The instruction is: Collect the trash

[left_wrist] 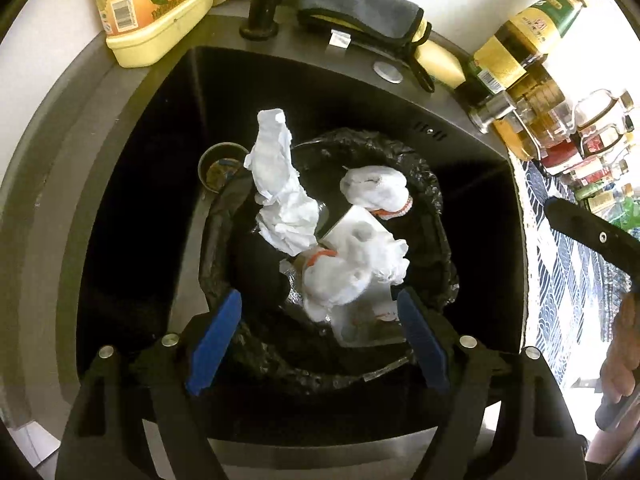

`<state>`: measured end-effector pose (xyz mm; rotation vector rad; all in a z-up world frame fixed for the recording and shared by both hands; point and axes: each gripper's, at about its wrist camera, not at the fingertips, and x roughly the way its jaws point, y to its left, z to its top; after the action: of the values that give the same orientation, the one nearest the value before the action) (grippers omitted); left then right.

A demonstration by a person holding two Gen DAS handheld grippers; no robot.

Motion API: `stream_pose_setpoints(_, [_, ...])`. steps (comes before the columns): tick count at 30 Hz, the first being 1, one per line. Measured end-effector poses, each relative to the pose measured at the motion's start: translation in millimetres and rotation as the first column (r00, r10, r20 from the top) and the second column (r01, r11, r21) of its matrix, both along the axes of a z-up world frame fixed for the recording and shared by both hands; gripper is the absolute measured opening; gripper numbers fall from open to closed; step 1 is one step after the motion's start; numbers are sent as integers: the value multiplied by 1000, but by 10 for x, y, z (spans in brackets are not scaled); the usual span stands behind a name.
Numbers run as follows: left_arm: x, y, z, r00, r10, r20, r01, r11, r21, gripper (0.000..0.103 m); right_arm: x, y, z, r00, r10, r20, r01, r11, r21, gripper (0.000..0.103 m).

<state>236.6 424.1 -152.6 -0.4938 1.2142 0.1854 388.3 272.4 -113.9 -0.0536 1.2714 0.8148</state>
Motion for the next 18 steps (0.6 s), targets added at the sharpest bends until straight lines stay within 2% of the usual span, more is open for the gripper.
stream_pose_setpoints(7, [-101,-29,77,1000,1,13,-1,1000,-10,78,-141,-190,75,999,-42,5,43,999,-14,47])
stream_pose_setpoints(18, [-205,-279,258,999,-26,36,25,999,26,78,-341,-583,227,995,-94,14,94,996,-9,53])
